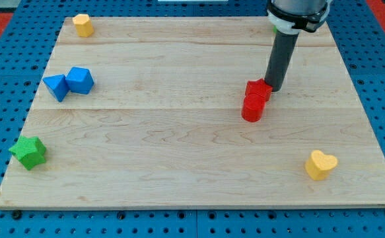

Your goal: Push the yellow heart to the right of the yellow hexagon

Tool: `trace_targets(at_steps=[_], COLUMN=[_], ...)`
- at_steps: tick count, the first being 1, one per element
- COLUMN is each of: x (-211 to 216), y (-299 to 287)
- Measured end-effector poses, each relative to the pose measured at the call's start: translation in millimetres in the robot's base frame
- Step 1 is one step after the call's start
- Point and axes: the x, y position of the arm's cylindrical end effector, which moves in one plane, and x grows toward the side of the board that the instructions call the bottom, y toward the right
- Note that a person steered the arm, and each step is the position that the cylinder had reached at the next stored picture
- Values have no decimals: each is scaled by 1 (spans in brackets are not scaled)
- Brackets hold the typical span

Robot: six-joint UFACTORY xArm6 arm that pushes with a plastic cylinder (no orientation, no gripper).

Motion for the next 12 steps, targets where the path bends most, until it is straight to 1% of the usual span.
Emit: trace_targets(at_steps=[1, 2, 3, 4, 5, 6, 7, 8, 10, 12], x=[38, 131, 184, 172, 148, 123, 146, 173, 167, 93], y=[80, 136, 126, 74, 31, -31, -59, -20, -95, -171])
